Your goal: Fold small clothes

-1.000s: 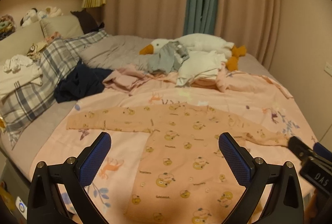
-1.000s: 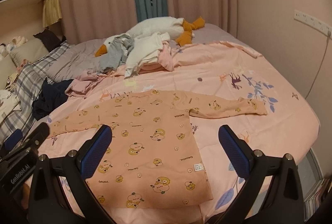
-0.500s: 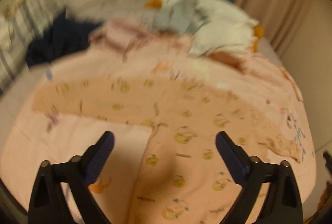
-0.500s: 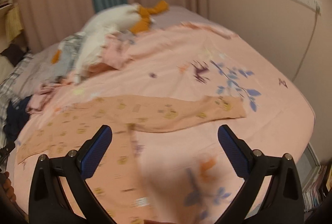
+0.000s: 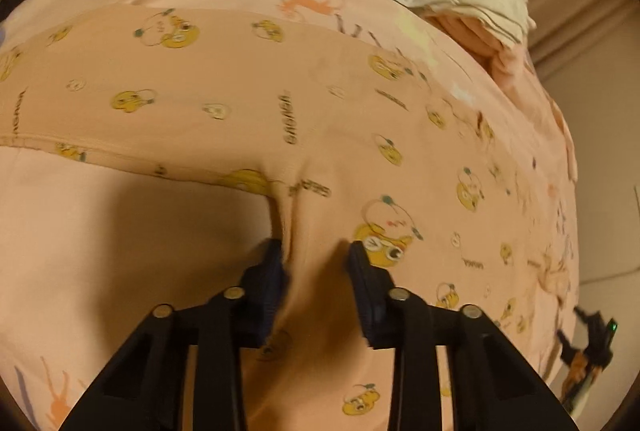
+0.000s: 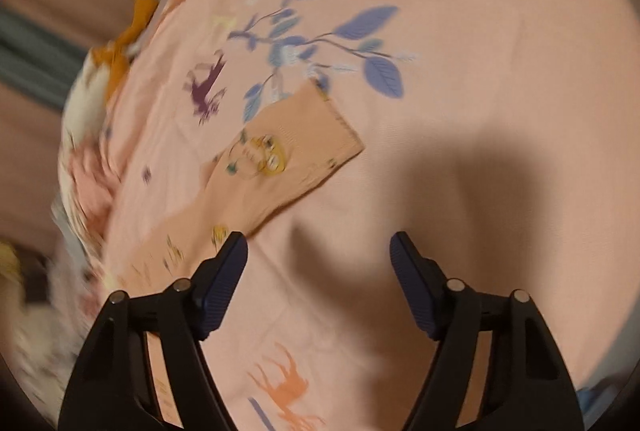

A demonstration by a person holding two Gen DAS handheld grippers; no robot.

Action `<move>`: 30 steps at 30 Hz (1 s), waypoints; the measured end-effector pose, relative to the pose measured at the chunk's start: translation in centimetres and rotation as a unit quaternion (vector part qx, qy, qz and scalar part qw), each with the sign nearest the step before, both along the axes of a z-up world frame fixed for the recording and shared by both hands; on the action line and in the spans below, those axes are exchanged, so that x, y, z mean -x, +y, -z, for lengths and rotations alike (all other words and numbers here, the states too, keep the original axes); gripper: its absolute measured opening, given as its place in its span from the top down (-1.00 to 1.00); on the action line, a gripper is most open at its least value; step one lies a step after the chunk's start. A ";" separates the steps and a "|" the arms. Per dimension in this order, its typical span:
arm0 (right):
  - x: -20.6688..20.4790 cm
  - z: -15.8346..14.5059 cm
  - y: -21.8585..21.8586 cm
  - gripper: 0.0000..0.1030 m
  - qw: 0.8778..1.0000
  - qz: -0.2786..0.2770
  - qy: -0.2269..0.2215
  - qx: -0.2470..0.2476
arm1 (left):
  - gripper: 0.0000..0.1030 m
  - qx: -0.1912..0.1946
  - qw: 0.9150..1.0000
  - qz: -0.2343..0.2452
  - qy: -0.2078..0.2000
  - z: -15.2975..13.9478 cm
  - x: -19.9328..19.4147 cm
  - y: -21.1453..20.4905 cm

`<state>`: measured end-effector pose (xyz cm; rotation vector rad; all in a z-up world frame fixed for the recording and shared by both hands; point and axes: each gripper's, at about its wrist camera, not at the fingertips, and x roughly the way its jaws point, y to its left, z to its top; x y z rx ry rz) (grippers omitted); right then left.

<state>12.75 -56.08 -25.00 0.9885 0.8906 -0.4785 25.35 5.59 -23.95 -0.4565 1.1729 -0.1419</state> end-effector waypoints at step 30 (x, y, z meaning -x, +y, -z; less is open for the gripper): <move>-19.2 -18.4 26.9 0.89 0.923 -0.305 -0.178 0.150 | 0.83 -0.093 0.994 -0.022 -0.057 -1.5 1.6 1.7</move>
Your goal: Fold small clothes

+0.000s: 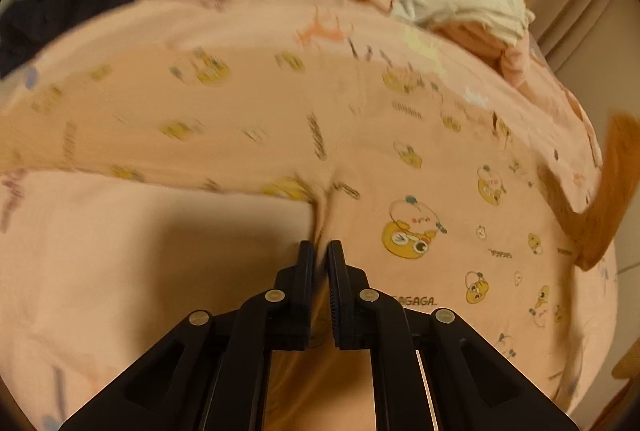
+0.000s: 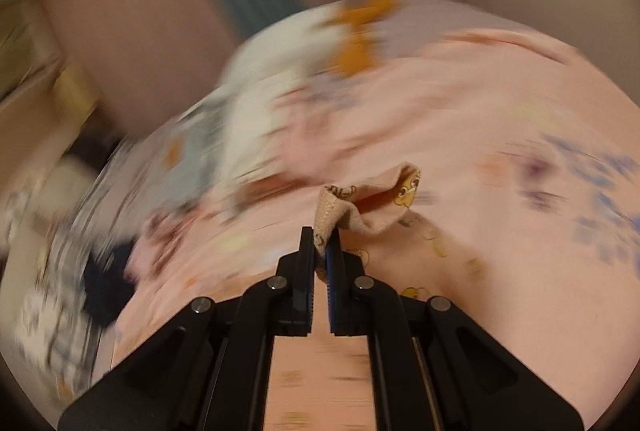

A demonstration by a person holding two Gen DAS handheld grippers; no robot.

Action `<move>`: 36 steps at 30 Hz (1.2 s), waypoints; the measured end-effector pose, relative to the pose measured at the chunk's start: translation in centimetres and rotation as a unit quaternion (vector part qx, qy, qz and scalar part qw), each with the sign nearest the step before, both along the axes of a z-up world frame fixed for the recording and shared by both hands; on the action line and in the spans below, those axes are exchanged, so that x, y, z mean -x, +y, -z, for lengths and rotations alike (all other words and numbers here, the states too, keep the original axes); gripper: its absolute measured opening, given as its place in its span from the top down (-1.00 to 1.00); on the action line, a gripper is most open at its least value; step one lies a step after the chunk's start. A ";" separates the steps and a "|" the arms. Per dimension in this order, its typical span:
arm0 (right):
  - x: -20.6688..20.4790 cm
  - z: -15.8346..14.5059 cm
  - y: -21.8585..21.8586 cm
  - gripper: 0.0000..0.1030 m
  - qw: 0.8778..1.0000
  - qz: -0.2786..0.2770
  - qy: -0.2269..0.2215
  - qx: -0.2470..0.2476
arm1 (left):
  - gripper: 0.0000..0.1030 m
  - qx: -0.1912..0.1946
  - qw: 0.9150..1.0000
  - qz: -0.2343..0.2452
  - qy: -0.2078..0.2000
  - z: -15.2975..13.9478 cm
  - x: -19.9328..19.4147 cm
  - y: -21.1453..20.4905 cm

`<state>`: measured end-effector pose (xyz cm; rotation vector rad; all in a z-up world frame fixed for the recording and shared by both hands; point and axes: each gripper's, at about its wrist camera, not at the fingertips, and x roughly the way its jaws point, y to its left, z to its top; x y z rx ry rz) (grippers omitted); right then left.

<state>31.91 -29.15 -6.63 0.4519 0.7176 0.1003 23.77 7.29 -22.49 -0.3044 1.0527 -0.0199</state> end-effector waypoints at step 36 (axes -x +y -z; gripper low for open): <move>5.9 16.1 5.0 0.58 0.945 -0.061 0.079 0.312 | 0.83 -0.005 0.997 -0.054 0.049 2.0 -12.1 -5.4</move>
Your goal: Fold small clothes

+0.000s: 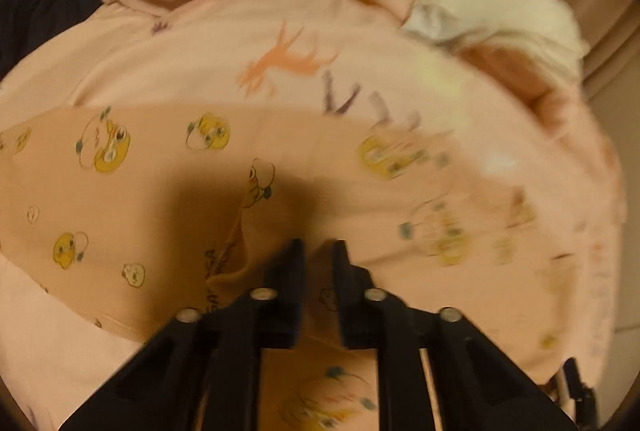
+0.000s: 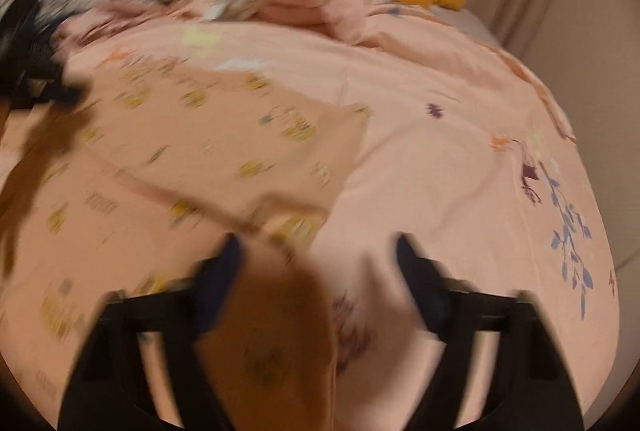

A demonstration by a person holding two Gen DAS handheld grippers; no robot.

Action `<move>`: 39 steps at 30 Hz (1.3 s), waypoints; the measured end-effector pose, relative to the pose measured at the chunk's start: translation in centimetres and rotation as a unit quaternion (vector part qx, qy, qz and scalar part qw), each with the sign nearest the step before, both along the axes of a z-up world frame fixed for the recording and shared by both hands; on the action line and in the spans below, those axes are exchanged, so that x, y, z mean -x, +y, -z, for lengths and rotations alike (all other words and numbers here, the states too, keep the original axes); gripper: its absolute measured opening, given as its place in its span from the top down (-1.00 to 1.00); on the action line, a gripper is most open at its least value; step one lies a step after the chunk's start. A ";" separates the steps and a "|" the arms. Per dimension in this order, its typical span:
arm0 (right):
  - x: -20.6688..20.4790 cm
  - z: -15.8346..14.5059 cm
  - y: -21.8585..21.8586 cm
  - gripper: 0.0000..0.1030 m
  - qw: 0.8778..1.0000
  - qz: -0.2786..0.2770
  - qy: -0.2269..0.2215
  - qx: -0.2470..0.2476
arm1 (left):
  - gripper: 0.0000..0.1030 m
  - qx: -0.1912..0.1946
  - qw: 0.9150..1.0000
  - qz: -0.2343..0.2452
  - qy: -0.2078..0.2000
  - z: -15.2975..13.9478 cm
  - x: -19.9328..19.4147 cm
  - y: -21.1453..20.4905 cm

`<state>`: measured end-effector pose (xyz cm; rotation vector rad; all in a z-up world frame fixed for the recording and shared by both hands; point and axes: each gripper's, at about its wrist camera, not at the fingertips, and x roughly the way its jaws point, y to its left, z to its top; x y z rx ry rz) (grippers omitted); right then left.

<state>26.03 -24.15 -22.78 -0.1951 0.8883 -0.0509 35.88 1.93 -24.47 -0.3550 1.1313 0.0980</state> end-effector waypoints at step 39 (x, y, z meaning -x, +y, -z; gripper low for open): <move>-0.1 3.1 -5.3 0.96 0.975 0.036 0.090 -0.199 | 0.89 -0.065 0.994 0.088 -0.024 -0.5 5.5 0.6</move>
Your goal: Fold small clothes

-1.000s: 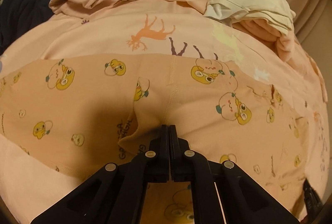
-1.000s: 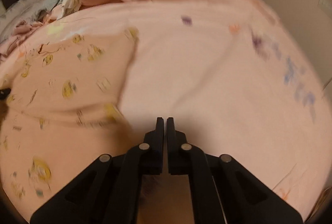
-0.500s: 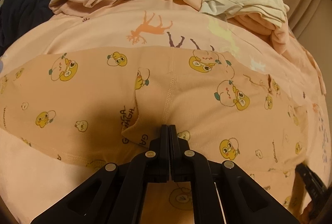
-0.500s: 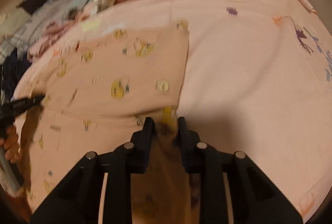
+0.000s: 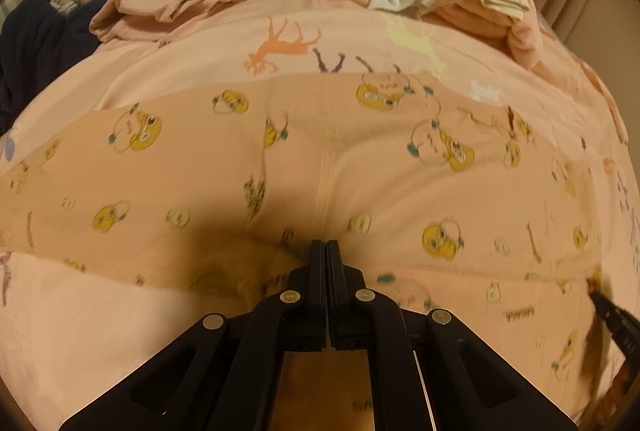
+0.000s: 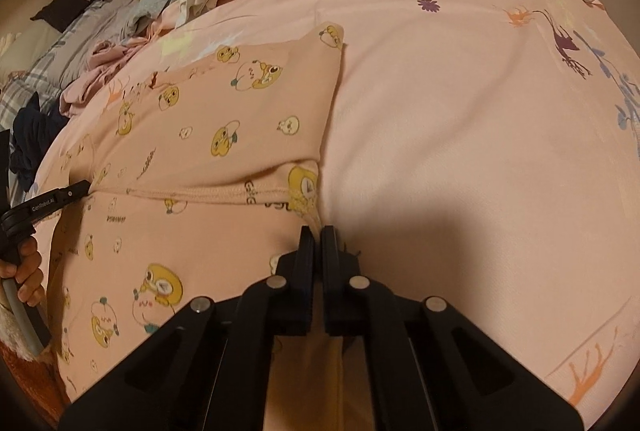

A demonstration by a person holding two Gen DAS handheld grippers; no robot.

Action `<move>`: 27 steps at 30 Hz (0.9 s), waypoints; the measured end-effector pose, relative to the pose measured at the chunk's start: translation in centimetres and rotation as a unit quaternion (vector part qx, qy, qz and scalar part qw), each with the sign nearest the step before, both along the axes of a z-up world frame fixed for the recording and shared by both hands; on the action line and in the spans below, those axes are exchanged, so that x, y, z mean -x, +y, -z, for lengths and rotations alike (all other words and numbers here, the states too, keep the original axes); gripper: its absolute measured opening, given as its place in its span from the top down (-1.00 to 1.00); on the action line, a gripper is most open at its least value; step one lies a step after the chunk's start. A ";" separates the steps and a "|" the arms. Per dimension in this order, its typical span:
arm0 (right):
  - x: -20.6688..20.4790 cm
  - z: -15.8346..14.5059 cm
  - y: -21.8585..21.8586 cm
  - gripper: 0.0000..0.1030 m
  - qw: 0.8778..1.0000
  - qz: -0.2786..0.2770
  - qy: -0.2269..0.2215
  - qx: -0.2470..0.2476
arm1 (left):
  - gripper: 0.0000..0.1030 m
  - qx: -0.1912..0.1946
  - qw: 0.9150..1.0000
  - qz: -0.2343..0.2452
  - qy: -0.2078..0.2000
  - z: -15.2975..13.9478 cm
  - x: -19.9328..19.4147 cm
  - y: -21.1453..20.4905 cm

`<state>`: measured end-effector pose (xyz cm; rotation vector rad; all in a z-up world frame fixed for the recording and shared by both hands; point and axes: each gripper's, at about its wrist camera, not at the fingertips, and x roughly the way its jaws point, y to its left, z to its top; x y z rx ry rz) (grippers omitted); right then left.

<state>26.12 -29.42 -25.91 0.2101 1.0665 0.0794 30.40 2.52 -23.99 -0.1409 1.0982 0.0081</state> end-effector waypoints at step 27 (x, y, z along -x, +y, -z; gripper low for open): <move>-0.8 0.1 0.6 0.90 1.000 -0.008 0.008 0.006 | 0.88 -0.033 0.999 0.026 -0.021 0.9 0.5 -1.0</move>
